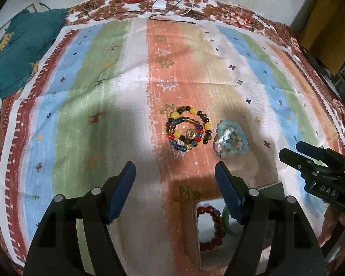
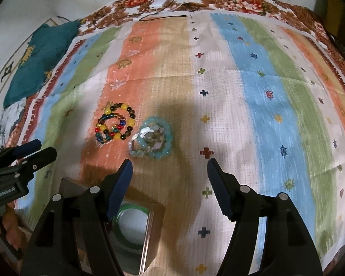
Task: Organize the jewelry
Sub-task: 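Move both tools back and grasp the light-blue bead bracelet with the right tool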
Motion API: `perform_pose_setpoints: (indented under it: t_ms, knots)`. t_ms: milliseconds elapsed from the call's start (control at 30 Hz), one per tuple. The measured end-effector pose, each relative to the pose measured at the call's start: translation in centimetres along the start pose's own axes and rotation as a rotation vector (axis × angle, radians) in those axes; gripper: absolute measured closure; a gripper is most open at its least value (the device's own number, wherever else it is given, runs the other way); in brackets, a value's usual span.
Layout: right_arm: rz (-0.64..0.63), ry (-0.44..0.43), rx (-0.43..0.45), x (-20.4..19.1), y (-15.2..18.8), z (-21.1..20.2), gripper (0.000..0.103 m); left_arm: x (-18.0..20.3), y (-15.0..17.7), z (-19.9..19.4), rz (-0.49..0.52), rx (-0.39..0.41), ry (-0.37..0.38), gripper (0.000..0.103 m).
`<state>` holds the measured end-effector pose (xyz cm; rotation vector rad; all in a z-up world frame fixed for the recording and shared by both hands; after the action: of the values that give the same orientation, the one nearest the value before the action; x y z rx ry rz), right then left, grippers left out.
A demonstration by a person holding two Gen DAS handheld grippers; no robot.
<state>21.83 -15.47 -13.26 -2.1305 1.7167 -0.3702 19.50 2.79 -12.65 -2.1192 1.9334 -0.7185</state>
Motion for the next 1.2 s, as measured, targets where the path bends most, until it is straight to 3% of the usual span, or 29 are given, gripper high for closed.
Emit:
perform_pose_setpoints:
  t_ms: [433,1200]
  knots:
    - [-0.039,0.026,-0.052,-1.0,-1.1,3.0,0.036,-1.4,-1.6,3.1,-0.042,-0.04,-0.015,0.038]
    - [-0.064,0.046,-0.113,-1.8,-2.4,7.5,0.037,-1.8,-2.8,7.7,-0.018,-0.112,-0.026,0.05]
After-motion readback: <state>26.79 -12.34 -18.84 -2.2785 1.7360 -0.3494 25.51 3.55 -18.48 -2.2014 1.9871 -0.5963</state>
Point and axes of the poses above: each gripper's, at about its wrist camera, not at the fingertips, and z roughly the way its jaws point, x to its right, y to its underside, the point moved 10 cm from there along z, roughly the way its jaws point, and after that the axes turned 6 degrees about y, right-handed, at the moved point
